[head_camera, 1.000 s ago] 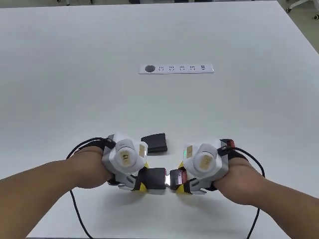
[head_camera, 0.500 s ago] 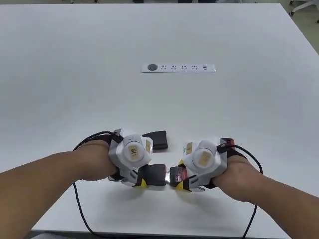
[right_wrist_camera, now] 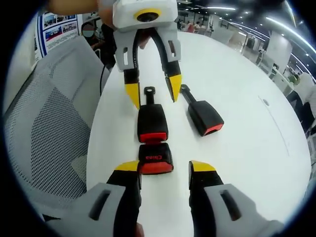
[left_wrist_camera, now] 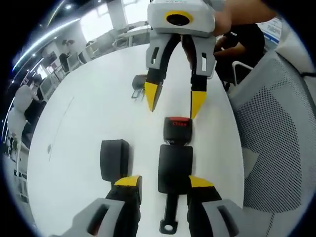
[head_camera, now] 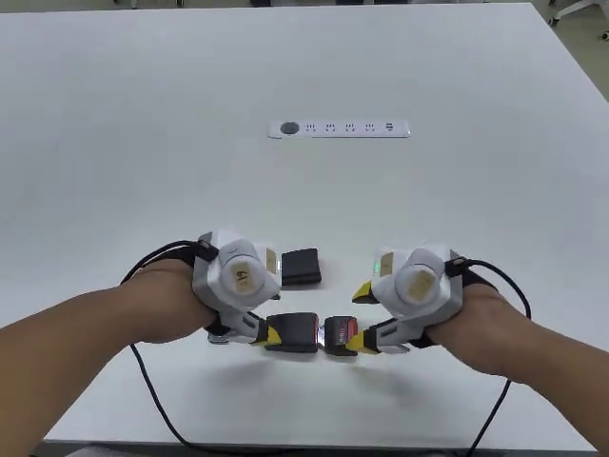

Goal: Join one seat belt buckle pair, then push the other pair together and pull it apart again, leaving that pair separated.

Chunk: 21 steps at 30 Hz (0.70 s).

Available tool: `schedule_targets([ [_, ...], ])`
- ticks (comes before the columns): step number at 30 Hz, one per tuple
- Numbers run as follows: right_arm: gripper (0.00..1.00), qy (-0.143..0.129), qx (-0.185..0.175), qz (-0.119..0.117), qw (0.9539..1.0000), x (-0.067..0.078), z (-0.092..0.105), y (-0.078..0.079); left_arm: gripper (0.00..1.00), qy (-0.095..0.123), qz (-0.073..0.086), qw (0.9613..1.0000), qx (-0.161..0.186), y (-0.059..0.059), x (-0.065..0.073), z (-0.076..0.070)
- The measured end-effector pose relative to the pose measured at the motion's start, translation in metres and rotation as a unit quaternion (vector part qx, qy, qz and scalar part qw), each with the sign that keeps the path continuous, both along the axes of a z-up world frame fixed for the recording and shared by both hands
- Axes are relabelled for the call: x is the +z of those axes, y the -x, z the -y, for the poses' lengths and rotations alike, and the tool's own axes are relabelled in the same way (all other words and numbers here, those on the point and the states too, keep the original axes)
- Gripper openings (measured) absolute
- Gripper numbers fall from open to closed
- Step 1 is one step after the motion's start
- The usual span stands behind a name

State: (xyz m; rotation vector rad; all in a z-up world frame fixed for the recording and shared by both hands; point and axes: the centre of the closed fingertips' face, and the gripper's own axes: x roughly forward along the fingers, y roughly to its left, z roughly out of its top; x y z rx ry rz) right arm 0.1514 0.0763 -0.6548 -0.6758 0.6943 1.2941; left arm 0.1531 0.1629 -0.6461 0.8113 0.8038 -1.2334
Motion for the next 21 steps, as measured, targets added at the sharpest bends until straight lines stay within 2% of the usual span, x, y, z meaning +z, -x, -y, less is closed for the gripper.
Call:
schedule_targets([
  [4,0.35,0.007,0.007,0.018,0.9998,0.007,0.011,-0.013,0.39,0.009,0.013,0.9998,0.010,-0.018,0.004,0.004],
  [8,0.35,0.017,0.008,0.027,0.9995,0.005,0.027,-0.027,0.39,0.003,0.026,0.9997,0.002,-0.031,0.004,0.012],
  [11,0.35,0.023,-0.006,0.031,0.9993,0.004,0.044,-0.037,0.42,0.008,0.027,0.9996,0.006,-0.043,0.004,0.016],
  [14,0.35,0.028,-0.026,0.035,0.9987,0.004,0.063,-0.050,0.42,-0.011,0.023,0.9994,0.025,-0.063,-0.004,0.007],
  [16,0.36,0.030,-0.043,0.040,0.9978,0.005,0.077,-0.061,0.42,-0.009,0.023,0.9994,0.026,-0.067,-0.001,0.009],
  [21,0.37,0.041,-0.058,0.038,0.9968,-0.002,0.101,-0.081,0.43,-0.009,0.015,0.9995,0.025,-0.087,-0.014,0.007],
])
